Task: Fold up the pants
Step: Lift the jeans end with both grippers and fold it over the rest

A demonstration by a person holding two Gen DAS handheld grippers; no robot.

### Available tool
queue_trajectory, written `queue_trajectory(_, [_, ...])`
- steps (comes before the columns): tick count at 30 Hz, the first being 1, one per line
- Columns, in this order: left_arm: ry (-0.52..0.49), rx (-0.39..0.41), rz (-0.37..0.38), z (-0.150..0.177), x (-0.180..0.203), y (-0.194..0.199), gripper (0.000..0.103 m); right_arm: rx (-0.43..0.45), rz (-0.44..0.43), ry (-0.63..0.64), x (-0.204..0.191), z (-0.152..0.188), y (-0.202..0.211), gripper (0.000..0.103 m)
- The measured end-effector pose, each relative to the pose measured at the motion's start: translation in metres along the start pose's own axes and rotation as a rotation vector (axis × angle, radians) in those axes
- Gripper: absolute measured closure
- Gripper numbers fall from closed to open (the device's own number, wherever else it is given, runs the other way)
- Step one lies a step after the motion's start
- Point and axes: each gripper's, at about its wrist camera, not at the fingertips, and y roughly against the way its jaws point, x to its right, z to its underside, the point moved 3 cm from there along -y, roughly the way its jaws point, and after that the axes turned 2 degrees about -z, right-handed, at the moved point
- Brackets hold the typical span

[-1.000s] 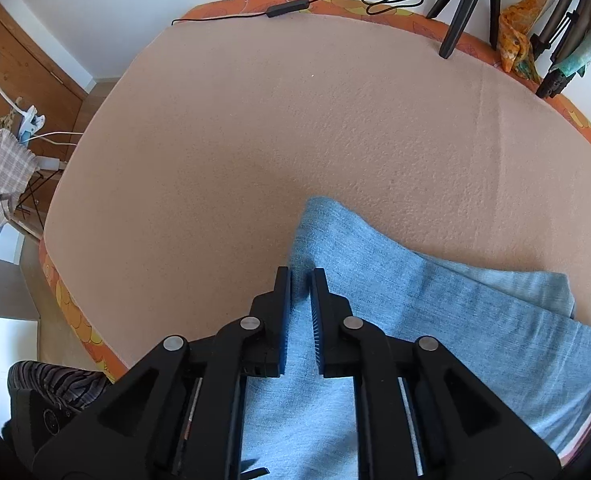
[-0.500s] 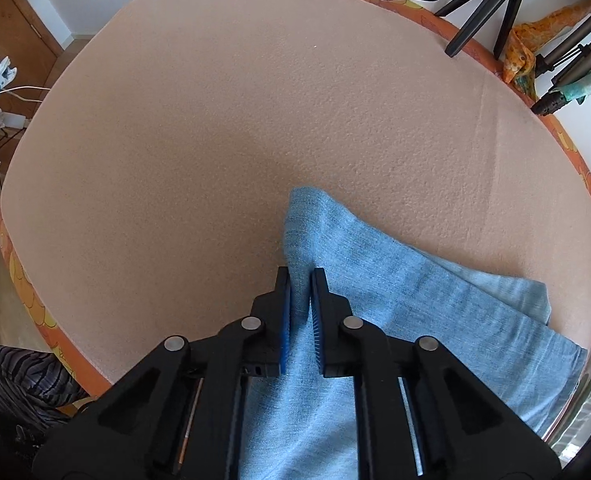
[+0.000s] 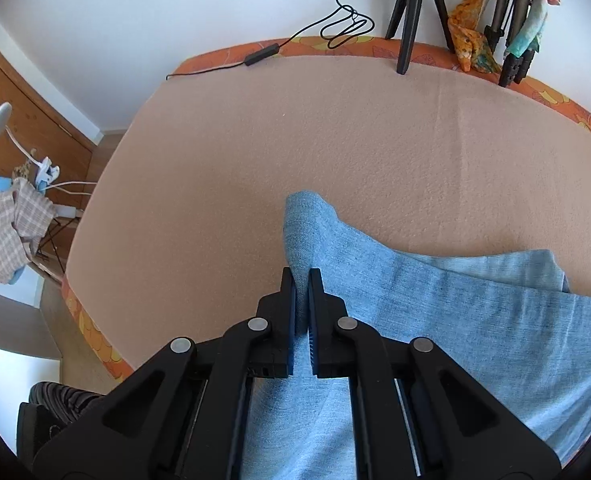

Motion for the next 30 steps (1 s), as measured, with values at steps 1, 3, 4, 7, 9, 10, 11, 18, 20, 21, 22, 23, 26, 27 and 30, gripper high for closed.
queue_trajectory(1, [-0.003, -0.003, 0.017, -0.002, 0.004, -0.001, 0.084, 0.017, -0.019, -0.021, 0.005, 0.000, 0.007, 0.097])
queue_trajectory(3, [0.010, -0.002, 0.059, -0.008, 0.010, -0.004, 0.084, 0.053, -0.053, -0.054, 0.017, 0.000, 0.021, 0.097])
queue_trajectory(4, [0.014, -0.001, 0.075, -0.011, 0.014, -0.005, 0.084, 0.074, -0.065, -0.072, 0.023, 0.000, 0.028, 0.097])
queue_trajectory(7, [-0.005, 0.003, 0.100, -0.017, 0.026, -0.009, 0.084, 0.121, -0.104, -0.126, 0.042, 0.003, 0.047, 0.097])
queue_trajectory(9, [-0.020, 0.003, 0.112, -0.019, 0.036, -0.013, 0.084, 0.143, -0.114, -0.147, 0.054, 0.004, 0.058, 0.097])
queue_trajectory(10, [-0.026, 0.003, 0.119, -0.020, 0.040, -0.015, 0.084, 0.154, -0.116, -0.154, 0.059, 0.005, 0.063, 0.097])
queue_trajectory(11, [-0.030, 0.005, 0.127, -0.022, 0.045, -0.017, 0.084, 0.165, -0.117, -0.161, 0.063, 0.006, 0.068, 0.097])
queue_trajectory(18, [-0.082, -0.008, 0.189, -0.037, 0.082, -0.047, 0.084, 0.243, -0.121, -0.193, 0.102, 0.016, 0.110, 0.097])
queue_trajectory(20, [-0.097, -0.014, 0.206, -0.037, 0.097, -0.055, 0.084, 0.254, -0.104, -0.201, 0.116, 0.019, 0.119, 0.097])
queue_trajectory(21, [-0.100, -0.017, 0.216, -0.038, 0.102, -0.060, 0.084, 0.259, -0.097, -0.209, 0.125, 0.021, 0.124, 0.097])
queue_trajectory(22, [-0.104, -0.022, 0.225, -0.038, 0.106, -0.066, 0.084, 0.262, -0.089, -0.216, 0.133, 0.023, 0.129, 0.097])
queue_trajectory(23, [-0.109, -0.027, 0.234, -0.039, 0.111, -0.071, 0.084, 0.266, -0.082, -0.223, 0.141, 0.025, 0.133, 0.097])
queue_trajectory(26, [-0.128, -0.048, 0.250, -0.041, 0.126, -0.089, 0.086, 0.276, -0.056, -0.237, 0.161, 0.031, 0.145, 0.097])
queue_trajectory(27, [-0.136, -0.058, 0.255, -0.041, 0.131, -0.093, 0.086, 0.278, -0.043, -0.234, 0.167, 0.033, 0.149, 0.097])
queue_trajectory(30, [-0.168, -0.092, 0.263, -0.044, 0.143, -0.111, 0.087, 0.282, -0.018, -0.233, 0.185, 0.040, 0.159, 0.097])
